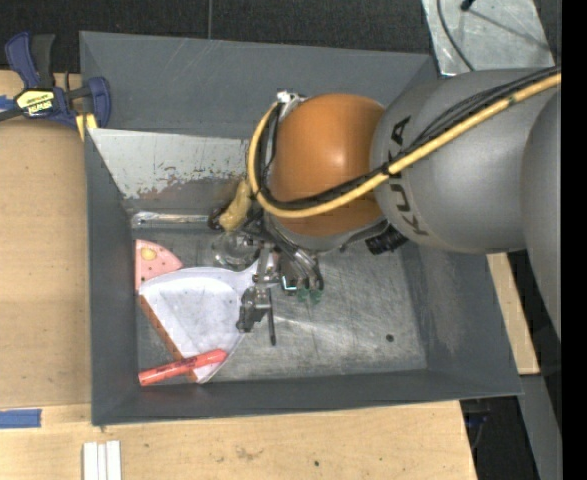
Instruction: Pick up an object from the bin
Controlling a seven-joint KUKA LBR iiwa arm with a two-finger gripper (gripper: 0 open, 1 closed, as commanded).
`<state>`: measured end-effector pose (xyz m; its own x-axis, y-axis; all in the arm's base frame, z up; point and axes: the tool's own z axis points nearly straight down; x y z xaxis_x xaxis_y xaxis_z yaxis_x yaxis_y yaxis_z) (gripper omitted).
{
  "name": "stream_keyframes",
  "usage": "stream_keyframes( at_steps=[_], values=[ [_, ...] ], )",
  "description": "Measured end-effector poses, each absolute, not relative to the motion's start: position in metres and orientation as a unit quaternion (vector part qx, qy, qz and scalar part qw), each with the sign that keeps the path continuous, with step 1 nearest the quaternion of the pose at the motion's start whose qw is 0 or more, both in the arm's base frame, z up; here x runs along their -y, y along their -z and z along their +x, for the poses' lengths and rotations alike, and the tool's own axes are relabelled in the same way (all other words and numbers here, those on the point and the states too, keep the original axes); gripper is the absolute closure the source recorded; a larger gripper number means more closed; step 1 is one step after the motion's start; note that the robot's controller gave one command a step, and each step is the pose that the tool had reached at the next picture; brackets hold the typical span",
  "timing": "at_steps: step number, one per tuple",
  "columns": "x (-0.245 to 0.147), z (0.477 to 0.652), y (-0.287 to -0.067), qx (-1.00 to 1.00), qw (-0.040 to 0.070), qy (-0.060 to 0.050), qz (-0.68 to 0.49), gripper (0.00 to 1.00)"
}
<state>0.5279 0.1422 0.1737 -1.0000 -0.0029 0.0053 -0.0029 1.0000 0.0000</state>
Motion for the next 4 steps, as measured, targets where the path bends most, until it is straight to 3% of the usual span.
stream_keyframes(
  at_steps=[1, 2, 3, 4],
  values=[
    [-0.142, 0.530, -0.178, 1.000, -0.001, 0.001, 0.000, 0.00],
    [-0.145, 0.535, -0.160, 0.998, -0.005, 0.001, 0.056, 0.00],
    [-0.135, 0.497, -0.089, 1.000, 0.001, 0.000, 0.017, 1.00],
    [-0.135, 0.499, -0.091, 1.000, -0.001, 0.001, 0.016, 0.00]
  ],
)
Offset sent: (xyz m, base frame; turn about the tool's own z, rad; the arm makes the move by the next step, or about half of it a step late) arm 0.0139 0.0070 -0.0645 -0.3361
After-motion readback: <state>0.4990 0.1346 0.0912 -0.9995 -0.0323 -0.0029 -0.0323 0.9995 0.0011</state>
